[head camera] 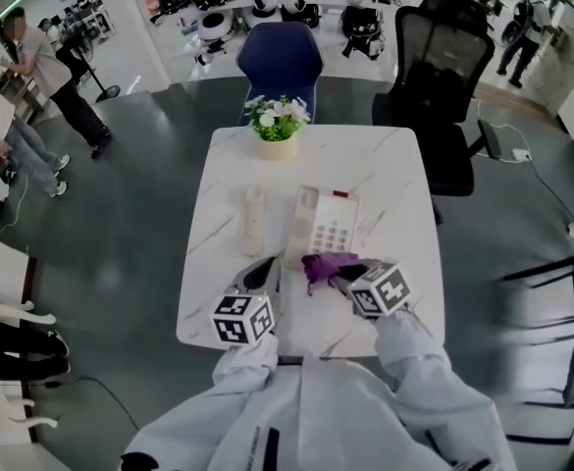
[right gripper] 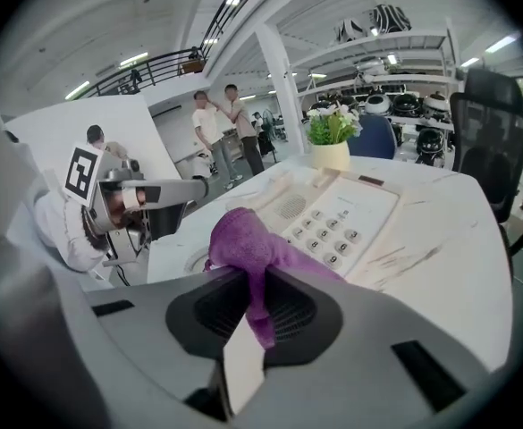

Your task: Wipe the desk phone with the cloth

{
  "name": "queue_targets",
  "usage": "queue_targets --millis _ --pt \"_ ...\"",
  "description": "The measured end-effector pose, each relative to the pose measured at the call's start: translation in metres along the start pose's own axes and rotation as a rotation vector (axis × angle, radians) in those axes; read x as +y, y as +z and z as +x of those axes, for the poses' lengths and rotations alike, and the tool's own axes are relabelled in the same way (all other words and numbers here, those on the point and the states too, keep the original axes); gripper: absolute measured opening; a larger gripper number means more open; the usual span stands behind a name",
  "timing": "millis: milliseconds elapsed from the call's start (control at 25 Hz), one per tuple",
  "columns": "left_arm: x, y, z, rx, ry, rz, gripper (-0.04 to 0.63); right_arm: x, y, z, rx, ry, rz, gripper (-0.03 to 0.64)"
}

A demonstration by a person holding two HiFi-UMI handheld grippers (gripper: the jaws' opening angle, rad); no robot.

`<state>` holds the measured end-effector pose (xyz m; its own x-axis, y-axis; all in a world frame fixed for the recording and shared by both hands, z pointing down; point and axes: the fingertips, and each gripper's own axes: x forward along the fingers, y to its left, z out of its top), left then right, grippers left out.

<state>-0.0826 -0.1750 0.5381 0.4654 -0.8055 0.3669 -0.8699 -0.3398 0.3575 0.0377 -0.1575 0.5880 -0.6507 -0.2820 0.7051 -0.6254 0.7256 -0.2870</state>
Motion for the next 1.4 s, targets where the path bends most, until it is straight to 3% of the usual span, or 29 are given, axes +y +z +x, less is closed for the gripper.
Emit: queue_targets --millis 320,800,1400 --pt "0.009 0.008 -0.001 -0.019 0.012 -0.024 -0.002 -0.025 0.050 -0.029 -0.248 -0.092 0.037 0.035" --pt "0.011 0.020 0.012 -0.029 0.006 -0.020 -0.002 -0.052 0.095 -0.038 -0.407 -0.180 0.039 0.035" --pt "0.026 0.019 0.032 -0.010 0.009 -0.028 -0.002 -0.107 0.159 -0.016 -0.441 -0.379 -0.127 0.035"
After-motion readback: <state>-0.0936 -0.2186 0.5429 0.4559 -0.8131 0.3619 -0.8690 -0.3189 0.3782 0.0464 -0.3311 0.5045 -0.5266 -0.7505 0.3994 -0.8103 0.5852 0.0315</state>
